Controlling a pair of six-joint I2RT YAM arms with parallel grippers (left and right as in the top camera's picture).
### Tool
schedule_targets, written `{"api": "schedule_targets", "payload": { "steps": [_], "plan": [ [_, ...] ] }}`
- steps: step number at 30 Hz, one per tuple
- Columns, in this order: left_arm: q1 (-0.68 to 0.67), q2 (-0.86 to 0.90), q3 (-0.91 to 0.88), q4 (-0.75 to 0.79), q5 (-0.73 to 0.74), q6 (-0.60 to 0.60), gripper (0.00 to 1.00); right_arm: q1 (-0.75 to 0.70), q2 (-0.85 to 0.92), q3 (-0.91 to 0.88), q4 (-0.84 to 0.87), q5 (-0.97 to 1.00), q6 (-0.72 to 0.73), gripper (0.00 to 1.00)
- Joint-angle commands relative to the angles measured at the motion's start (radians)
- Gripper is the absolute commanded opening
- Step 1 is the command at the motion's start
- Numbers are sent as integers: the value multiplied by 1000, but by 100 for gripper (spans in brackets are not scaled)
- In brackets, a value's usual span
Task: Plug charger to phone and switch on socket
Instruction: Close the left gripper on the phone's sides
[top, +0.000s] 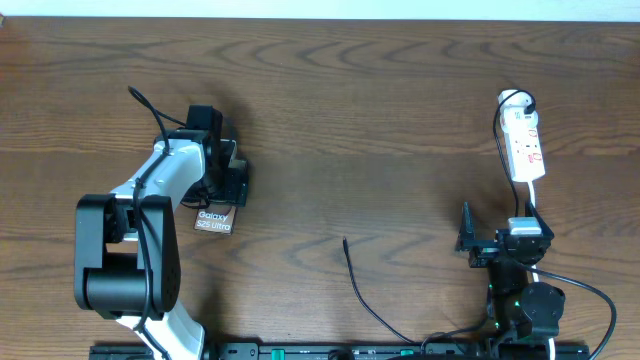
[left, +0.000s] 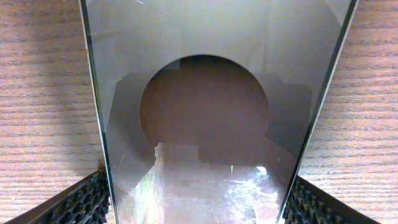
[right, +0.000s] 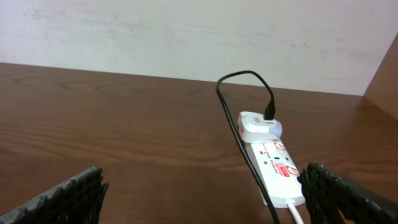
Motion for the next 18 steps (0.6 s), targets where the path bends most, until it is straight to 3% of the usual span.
{"api": "schedule_targets", "payload": {
  "steps": [1, 18],
  "plan": [
    [-5, 25, -32, -6, 35, 13, 84, 19, -5, -1, -4, -2, -10, 99],
    [-5, 25, -32, -6, 35, 13, 83, 19, -5, -1, -4, -2, -10, 99]
  ]
}}
